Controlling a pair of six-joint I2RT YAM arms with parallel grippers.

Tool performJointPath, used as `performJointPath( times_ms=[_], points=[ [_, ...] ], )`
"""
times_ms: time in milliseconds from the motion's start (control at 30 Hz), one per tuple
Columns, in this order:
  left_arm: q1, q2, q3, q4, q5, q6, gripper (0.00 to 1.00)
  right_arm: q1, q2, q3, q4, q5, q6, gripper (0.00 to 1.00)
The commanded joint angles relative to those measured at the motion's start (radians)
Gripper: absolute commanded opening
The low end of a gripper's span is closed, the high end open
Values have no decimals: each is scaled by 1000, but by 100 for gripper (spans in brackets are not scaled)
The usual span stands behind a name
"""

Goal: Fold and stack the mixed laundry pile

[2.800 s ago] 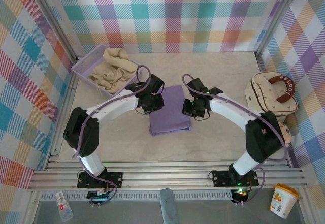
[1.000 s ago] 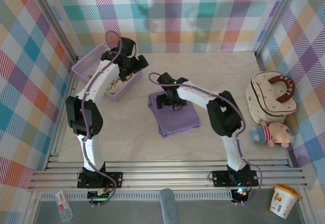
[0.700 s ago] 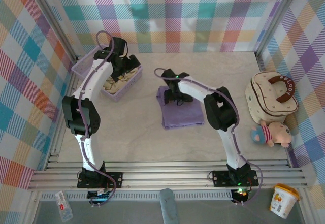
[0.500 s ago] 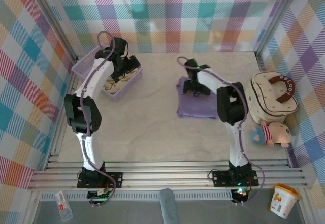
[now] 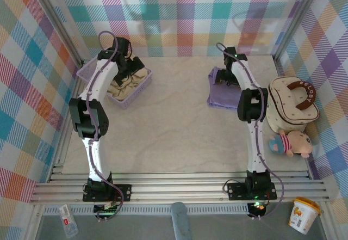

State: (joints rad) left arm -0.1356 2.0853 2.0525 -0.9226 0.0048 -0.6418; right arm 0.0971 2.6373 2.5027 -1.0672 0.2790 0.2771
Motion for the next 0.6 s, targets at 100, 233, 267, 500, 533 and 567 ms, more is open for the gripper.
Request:
performJointPath(
  times_ms=[100,233,267,500,533,567],
  points=[
    [24,124,107,-75,-107,16,100,-78,-1,17,-40,25,-115,99],
    [33,191,181,-141,-241,-41,100,-80,-125,-57,3,-37,-124,99],
    [38,203,190,-157,-276,-64,100,-80,-166,-80,13,-54,-115,99],
    [55,207,168,-216,-463,-184,100,-72,-446,-283,83,-213,-23,99],
    [59,214,159,-215,-481,-188,100,-67,-484,-324,99,-234,-14,100],
    [61,224,153,-211,-488,-186,100,-62,-516,-363,114,-248,-7,99]
  ],
)
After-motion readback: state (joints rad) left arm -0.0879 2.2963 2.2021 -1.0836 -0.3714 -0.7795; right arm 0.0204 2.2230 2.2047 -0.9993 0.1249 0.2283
